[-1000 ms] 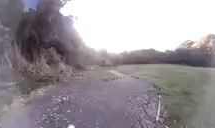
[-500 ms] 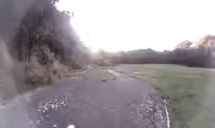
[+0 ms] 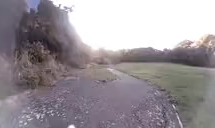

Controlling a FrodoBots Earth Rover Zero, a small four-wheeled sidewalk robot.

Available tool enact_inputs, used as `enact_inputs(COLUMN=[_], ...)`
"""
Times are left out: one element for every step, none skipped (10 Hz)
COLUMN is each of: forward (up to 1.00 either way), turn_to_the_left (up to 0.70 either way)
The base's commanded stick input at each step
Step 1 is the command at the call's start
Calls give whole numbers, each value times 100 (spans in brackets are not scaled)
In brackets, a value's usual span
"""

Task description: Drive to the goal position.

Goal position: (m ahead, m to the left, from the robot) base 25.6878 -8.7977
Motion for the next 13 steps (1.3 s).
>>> enact_inputs(forward=[70, 70, 70, 70, 70, 70, 70, 70, 70, 70, 70, 70, 70], turn_to_the_left=[-14, -14, -14, -14, -14, -14, -14, -14, -14, -14, -14, -14, -14])
